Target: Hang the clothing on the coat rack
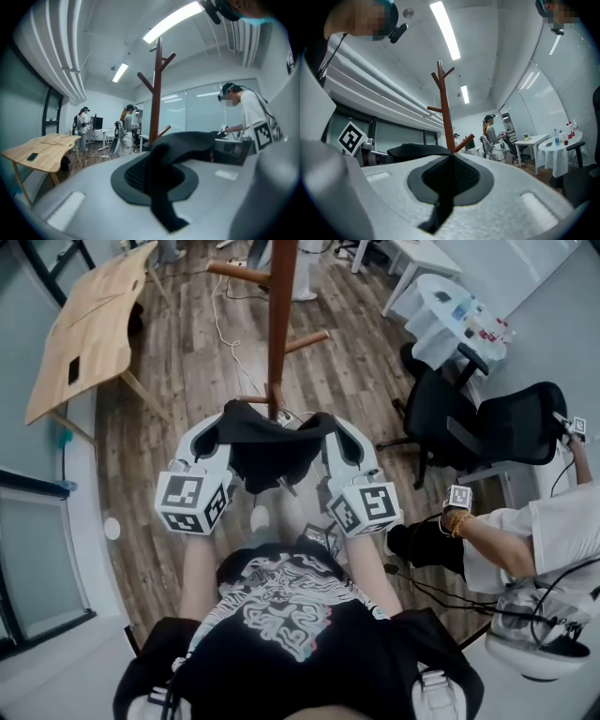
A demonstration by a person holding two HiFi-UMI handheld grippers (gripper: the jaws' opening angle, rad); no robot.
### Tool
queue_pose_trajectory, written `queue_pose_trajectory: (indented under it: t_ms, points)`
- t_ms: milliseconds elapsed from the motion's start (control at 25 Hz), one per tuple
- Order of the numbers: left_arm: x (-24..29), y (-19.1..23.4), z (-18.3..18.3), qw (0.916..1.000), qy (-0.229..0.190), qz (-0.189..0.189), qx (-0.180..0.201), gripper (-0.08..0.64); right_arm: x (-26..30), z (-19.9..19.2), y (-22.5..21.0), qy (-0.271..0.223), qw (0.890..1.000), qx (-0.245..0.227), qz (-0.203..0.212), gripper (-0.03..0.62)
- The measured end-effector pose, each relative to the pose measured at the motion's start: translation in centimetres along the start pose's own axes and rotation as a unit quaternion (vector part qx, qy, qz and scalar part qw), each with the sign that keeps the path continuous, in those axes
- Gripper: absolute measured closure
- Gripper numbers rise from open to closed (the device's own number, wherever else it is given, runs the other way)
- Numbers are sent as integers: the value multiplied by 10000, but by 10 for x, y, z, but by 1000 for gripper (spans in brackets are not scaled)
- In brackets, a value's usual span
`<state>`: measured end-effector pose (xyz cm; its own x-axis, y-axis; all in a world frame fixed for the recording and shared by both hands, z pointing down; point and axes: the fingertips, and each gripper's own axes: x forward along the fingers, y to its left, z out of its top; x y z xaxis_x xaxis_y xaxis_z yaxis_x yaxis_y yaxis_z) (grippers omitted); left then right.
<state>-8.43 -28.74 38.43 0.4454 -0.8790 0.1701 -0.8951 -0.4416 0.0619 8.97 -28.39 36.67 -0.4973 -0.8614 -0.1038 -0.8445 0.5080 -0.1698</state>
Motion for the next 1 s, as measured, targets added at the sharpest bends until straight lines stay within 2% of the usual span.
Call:
queue_pose_trajectory:
  t_ms: [440, 1000]
  points:
    - [46, 29, -1, 9998, 117, -163, -41, 552, 51, 2, -23, -97, 9998, 5, -182, 591]
    - [101, 62, 7, 9975, 211, -662, 104, 552, 105, 0, -52, -213, 9975, -22, -678, 591]
